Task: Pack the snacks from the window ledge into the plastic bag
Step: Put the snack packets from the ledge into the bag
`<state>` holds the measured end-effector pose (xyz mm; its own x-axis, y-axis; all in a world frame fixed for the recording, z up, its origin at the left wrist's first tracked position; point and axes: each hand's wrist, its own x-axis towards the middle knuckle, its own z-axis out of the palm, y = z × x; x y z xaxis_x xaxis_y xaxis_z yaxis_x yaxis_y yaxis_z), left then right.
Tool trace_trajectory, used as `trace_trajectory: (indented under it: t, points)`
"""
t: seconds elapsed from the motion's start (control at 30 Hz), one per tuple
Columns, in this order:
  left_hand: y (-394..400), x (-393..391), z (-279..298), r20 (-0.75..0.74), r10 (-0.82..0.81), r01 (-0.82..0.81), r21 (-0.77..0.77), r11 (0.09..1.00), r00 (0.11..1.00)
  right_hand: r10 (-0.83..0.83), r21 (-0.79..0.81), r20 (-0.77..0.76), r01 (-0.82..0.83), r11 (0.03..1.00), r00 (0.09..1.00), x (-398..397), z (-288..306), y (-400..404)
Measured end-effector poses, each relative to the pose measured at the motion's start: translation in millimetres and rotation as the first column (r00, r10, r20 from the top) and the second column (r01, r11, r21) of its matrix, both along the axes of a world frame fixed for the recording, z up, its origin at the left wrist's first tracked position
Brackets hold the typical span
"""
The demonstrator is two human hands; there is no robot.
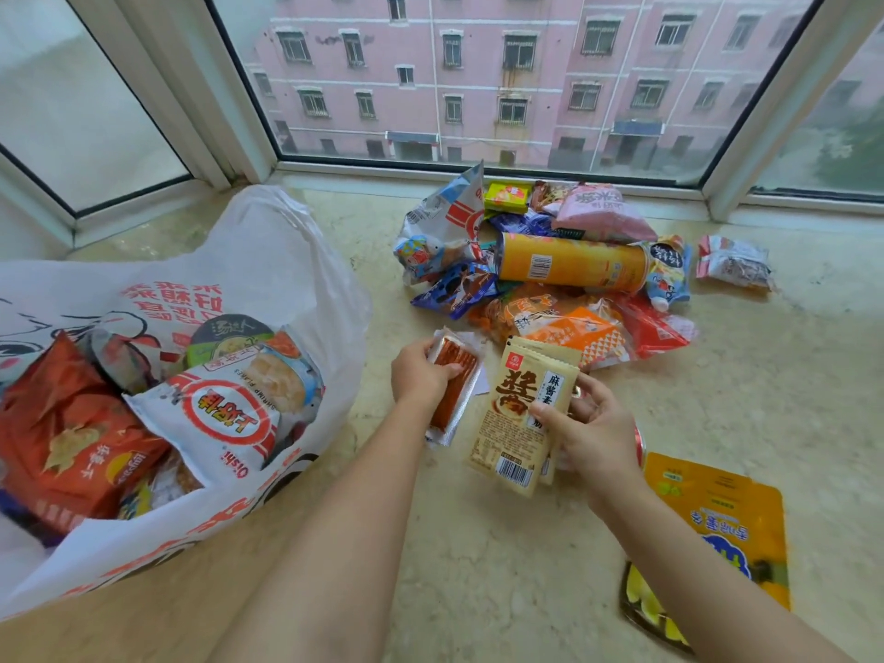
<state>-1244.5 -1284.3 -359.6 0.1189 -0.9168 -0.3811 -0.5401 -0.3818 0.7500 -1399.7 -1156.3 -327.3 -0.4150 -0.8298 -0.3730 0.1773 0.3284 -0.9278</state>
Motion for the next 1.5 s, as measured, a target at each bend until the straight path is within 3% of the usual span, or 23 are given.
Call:
trace_trajectory:
  t: [0.17, 0.23, 0.33, 0.47, 0.6, 0.77, 0.97, 1.1, 1.23, 1.37, 1.5]
  points:
    - [16.5, 0.2, 9.7, -0.104, 0.020, -0.014, 0.054, 0.998, 0.994, 0.022, -0.055, -0.030, -0.024, 0.998, 0.999, -2.1, 11.9, 2.3]
    - [31.5, 4.5, 19.2, -0.108, -0.054, 0.054, 0.003, 0.999, 0.993, 0.044, -0.087, -0.036, -0.047, 0.995, 0.998, -2.7, 22.2, 7.9]
    - [58.7, 17.9, 42.1, -0.053, -0.169, 0.165, -0.082, 0.983, 0.984, 0.098, -0.143, -0.061, -0.105, 0.984, 0.993, -3.4, 45.6, 18.3]
    - [95.4, 43.7, 82.0, 0.134, -0.283, 0.298, -0.104, 0.949, 0.950, 0.198, -0.208, -0.140, -0.224, 0.952, 0.970, -1.3, 83.1, 36.1]
    - [141.4, 62.9, 125.7, 0.219, -0.310, 0.340, -0.112, 0.934, 0.925, 0.301, -0.236, -0.195, -0.343, 0.909, 0.933, 7.1, 124.1, 55.6]
    - [180.8, 95.5, 186.6, 0.087, -0.212, 0.227, -0.237, 0.944, 0.973, 0.405, -0.257, -0.182, -0.441, 0.860, 0.896, 31.6, 176.5, 69.4]
    - [183.7, 169.9, 243.0, -0.116, 0.058, -0.088, -0.275, 0.957, 0.992, 0.460, -0.253, -0.046, -0.456, 0.853, 0.887, 97.1, 211.9, 61.8]
    - [162.6, 220.4, 259.5, -0.167, 0.180, -0.223, -0.296, 0.929, 0.970, 0.390, -0.246, 0.089, -0.360, 0.900, 0.916, 151.3, 216.1, 46.6]
    - [127.6, 254.1, 259.0, -0.273, 0.294, -0.362, -0.248, 0.899, 0.916, 0.275, -0.131, 0.250, -0.249, 0.960, 0.928, 201.2, 207.4, 18.6]
    - [94.8, 275.4, 233.0, -0.185, 0.349, -0.381, -0.182, 0.907, 0.919, 0.165, -0.040, 0.251, -0.160, 0.986, 0.954, 237.9, 183.9, -13.2]
    - [75.9, 284.9, 201.3, -0.036, 0.300, -0.302, -0.158, 0.940, 0.953, 0.109, 0.012, 0.187, -0.113, 0.994, 0.976, 252.1, 150.7, -44.9]
